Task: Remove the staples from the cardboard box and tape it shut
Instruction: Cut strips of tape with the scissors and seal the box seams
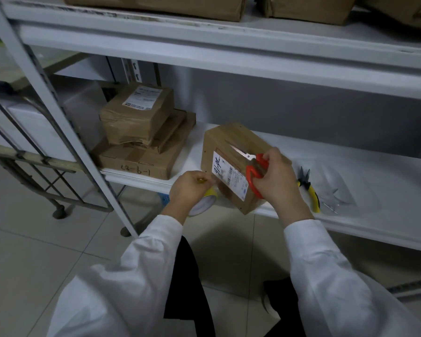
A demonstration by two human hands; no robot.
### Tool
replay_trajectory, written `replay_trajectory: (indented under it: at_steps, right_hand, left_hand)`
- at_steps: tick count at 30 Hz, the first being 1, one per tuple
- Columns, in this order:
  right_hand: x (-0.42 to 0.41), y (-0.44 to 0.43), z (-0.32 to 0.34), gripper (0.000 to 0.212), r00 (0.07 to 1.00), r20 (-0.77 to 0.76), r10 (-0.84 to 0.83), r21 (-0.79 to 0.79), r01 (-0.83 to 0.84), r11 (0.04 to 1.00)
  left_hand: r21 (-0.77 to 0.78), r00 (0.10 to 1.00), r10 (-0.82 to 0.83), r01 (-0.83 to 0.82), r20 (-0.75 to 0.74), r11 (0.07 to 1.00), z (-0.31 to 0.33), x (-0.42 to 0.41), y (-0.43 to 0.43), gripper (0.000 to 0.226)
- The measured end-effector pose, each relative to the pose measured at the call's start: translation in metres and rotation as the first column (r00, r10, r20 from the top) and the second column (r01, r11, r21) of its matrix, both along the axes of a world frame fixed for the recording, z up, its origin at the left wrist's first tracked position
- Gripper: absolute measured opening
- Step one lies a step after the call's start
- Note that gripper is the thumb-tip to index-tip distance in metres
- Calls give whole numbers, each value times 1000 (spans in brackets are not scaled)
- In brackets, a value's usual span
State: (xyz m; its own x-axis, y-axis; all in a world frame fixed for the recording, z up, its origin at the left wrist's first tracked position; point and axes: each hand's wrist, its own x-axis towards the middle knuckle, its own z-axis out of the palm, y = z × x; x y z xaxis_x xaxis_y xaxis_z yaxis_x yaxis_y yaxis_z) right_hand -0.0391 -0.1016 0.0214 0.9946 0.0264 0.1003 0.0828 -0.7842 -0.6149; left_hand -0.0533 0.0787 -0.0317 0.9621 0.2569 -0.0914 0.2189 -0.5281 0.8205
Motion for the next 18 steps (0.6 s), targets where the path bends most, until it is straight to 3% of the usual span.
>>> replay_trajectory:
  at_steps: [3,8,12,15,18]
  right_hand:
    - [-1,8,-1,58,998,18,-56,49,55,997]
    - [-4,8,-8,37,996,90,-6,-57,11,998]
    - [1,-12,-1,33,999,16,44,-37,-43,998]
    - [2,-21,2,35,999,-5,35,-15,-35,999]
    - [2,-25,0,37,999,-32,19,37,-18,999]
  left_hand:
    - [-41,1000,-11,11,6,999,-5,2,-5,21]
    - [-249,996,86,-86,-12,965,-7,5,5,13]
    - [-462,960,280,-251,-6,851,0,4,18,22]
    - [-517,942,335,-302,-31,801,7,0,23,15]
    - [-535,961,277,-243,-17,809,8,-5,29,19]
